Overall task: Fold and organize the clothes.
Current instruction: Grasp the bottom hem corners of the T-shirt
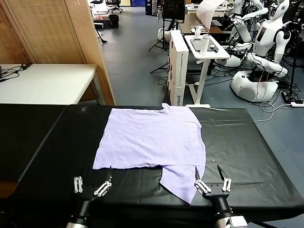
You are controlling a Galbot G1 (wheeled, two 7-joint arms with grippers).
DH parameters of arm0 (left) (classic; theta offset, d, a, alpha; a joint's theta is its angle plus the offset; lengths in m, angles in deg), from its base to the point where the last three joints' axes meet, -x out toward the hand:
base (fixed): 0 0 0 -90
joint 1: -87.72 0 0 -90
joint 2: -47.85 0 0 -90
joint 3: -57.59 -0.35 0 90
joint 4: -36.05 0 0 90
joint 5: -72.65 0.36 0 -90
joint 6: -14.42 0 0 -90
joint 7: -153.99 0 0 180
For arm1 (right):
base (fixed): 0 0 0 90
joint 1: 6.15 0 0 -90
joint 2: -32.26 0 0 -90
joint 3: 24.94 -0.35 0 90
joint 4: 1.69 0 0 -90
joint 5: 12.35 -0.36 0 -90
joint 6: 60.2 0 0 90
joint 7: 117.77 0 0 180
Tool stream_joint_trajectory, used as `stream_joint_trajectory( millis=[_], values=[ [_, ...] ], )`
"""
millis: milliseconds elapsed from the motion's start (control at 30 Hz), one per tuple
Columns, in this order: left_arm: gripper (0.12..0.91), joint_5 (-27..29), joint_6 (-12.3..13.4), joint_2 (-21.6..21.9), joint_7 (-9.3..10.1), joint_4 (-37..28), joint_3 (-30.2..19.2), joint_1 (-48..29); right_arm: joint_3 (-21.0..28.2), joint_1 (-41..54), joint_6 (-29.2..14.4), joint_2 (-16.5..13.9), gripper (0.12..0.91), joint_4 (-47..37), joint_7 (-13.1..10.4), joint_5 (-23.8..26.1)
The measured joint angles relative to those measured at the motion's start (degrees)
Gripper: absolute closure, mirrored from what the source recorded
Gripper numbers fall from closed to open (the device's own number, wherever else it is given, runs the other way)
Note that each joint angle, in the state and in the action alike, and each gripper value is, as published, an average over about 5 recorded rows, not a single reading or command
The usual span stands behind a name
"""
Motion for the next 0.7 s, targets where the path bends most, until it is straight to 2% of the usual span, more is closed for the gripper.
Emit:
stream_joint_trajectory(
  millis=[67, 167, 267, 367, 500, 700],
  values=[
    [0.123, -0.4, -2.2, 0.4, 0.0, 0.1, 0.0, -0.5, -0.2, 0.4, 0.8, 0.0, 0.118, -0.2, 0.0, -0.1],
    [0.123, -2.4, -8.6, 1.5, -0.23, 0.0, 0.3, -2.6, -0.5, 1.6, 2.9, -0.2, 0.118, -0.7, -0.1, -0.5],
    [0.123, -4.4, -13.5, 2.7, -1.38, -0.7, 0.8, -5.0, -0.4, 2.3, 5.1, -0.3, 0.118, -1.0, 0.0, -0.7],
    [0.123, -4.9, -17.0, 3.8, -2.81, -1.6, 1.0, -7.4, 0.2, 2.6, 6.6, -0.4, 0.118, -1.3, 0.2, -0.6],
    [0.123, -4.0, -19.9, 4.6, -3.76, -3.1, 1.1, -10.2, 1.2, 2.9, 7.3, -0.8, 0.118, -2.1, -0.3, -0.5],
    [0.123, -3.2, -21.1, 5.1, -3.84, -5.7, 1.1, -13.4, 1.7, 3.9, 8.6, -1.4, 0.118, -3.6, -0.8, -0.2]
  ],
)
